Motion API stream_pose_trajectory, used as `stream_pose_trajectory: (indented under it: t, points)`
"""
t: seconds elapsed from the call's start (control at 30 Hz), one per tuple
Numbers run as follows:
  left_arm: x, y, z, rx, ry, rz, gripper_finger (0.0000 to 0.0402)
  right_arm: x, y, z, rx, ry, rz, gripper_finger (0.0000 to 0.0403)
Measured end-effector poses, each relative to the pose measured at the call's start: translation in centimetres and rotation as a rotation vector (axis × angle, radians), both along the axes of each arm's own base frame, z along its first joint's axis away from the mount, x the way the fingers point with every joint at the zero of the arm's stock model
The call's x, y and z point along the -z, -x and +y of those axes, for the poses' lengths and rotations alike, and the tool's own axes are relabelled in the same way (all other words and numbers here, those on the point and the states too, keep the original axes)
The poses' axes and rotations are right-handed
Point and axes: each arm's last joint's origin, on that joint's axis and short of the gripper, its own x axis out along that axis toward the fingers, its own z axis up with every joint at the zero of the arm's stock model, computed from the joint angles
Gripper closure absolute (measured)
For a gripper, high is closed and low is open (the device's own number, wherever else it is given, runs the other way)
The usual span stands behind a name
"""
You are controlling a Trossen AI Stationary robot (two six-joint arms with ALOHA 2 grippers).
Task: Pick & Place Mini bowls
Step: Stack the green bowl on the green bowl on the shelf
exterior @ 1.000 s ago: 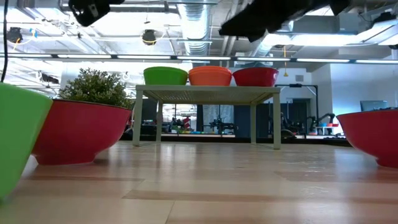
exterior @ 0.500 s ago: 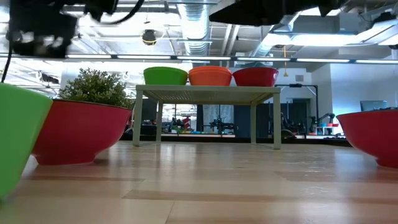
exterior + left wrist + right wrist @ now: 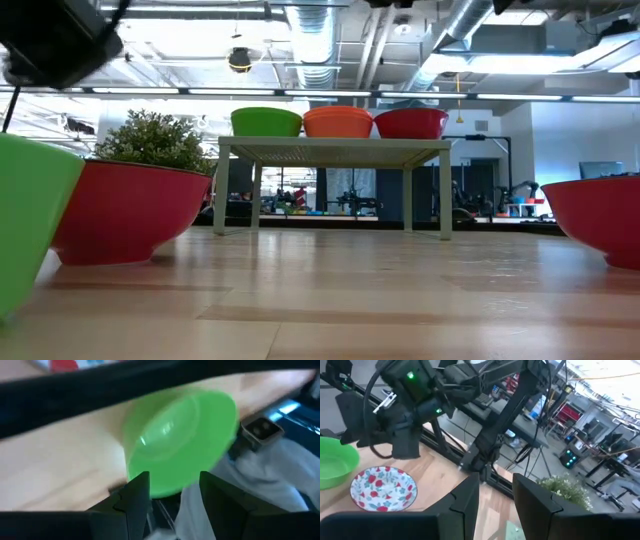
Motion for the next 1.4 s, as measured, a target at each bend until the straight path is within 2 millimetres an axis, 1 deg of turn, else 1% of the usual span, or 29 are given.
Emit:
stream_pose_trajectory:
  t: [0.1,0.2,0.37,0.6,0.7,0.77,0.87,0.93,1.03,1.07,1.1,1.17,1.27,1.4]
  points:
    - [1.2,-0.1,-0.3,0.008,-0.022,0.037,0.0228,0.1,0.0,0.1,-0.004,0.000,0.009,0.0290]
    - [1.8,-0.1,-0.5,0.036,-0.007,0.078,0.0228,0.1,0.0,0.3,-0.008,0.000,0.010,0.0290]
    - [1.9,-0.1,-0.6,0.039,-0.009,0.081,0.0228,0.1,0.0,0.3,-0.010,0.007,0.009,0.0290]
    - [2.2,-0.3,-0.4,0.006,-0.085,0.029,0.0230,0.1,0.0,0.3,-0.010,0.007,0.011,0.0290]
    - [3.1,-0.4,-0.5,0.015,-0.100,0.060,0.0244,0.1,0.0,0.3,-0.010,0.007,0.013,0.0290]
    - [3.8,-0.3,-0.7,0.053,-0.102,0.081,0.0260,0.2,0.0,0.3,-0.010,0.008,0.019,0.0290]
    - [4.5,-0.3,-1.0,0.146,-0.109,0.073,0.0292,0.3,0.1,0.3,-0.010,0.008,0.030,0.0290]
    - [4.4,-0.3,-1.0,0.184,-0.116,0.047,0.0319,0.4,0.1,0.3,-0.010,0.009,0.040,0.0290]
    - [3.4,-0.6,-1.0,0.197,-0.137,-0.022,0.0368,0.5,0.1,0.3,-0.010,0.009,0.048,0.0290]
    - [2.8,-0.8,-1.1,0.197,-0.145,-0.061,0.0384,0.5,0.1,0.3,-0.010,0.009,0.049,0.0290]
    - [1.9,-1.1,-1.2,0.197,-0.152,-0.106,0.0391,0.5,0.1,0.3,-0.010,0.009,0.052,0.0290]
    - [0.3,-1.5,-1.5,0.191,-0.173,-0.185,0.0392,0.6,0.1,0.3,-0.010,0.009,0.060,0.0290]
    - [-2.0,-1.8,-1.5,0.196,-0.237,-0.252,0.0394,0.8,0.1,0.3,-0.010,0.010,0.076,0.0290]
    - [-5.2,-1.6,-0.8,0.235,-0.392,-0.318,0.0395,0.8,0.1,0.3,-0.010,0.009,0.077,0.0290]
